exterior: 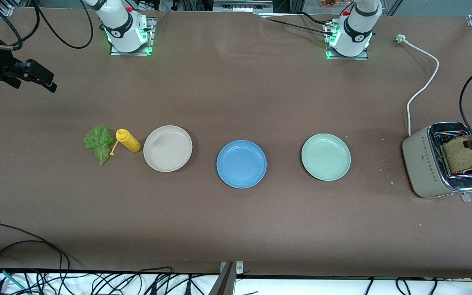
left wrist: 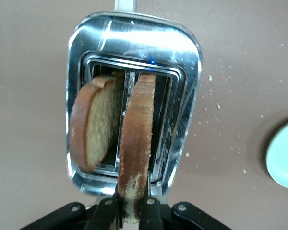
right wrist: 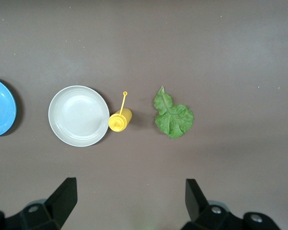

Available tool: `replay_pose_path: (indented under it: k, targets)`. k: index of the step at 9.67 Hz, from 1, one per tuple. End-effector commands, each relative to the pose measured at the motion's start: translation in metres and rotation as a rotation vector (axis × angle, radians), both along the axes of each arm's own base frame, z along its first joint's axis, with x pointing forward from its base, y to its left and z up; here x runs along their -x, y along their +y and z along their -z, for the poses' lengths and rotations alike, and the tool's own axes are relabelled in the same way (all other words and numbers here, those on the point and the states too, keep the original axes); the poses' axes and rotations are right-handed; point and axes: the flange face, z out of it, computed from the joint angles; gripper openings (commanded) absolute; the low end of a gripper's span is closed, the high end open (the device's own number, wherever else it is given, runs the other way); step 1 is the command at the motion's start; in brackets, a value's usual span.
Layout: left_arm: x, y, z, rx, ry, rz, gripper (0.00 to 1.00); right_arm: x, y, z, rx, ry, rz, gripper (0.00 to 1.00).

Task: Make sandwich in blue plate with both arms
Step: 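Grasp a bread slice in the toaster with the left gripper and lift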

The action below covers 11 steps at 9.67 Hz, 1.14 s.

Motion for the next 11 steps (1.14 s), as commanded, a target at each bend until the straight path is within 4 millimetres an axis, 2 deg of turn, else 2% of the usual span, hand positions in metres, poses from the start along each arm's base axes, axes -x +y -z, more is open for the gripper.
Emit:
replay_pose_path:
  k: [1,3,4,5,6,9,11]
  targets:
    - [0.019,-0.015,-0.072,0.002,0.013,0.031,0.0,0.006,0.001,-0.004,-0.015,0.003,0.007,1.0]
    - [0.04,-0.033,-0.116,0.002,0.019,0.036,0.0,0.006,0.001,-0.005,-0.015,0.003,0.007,1.0]
    - [0.045,-0.054,-0.134,0.006,0.015,0.056,0.0,0.006,0.001,-0.004,-0.015,0.004,0.007,1.0]
    - [0.048,-0.076,-0.142,0.003,0.033,0.022,0.0,0.006,0.0,-0.004,-0.015,0.004,0.009,1.0]
    - [0.044,-0.104,-0.138,0.037,0.046,-0.038,0.0,0.006,0.001,-0.004,-0.015,0.003,0.007,1.0]
    - [0.03,-0.161,-0.13,0.183,0.052,-0.236,0.0,0.006,0.0,-0.004,-0.015,0.004,0.009,1.0]
    - [0.017,-0.216,-0.115,0.205,0.046,-0.353,0.0,0.006,0.0,-0.004,-0.015,0.003,0.009,1.0]
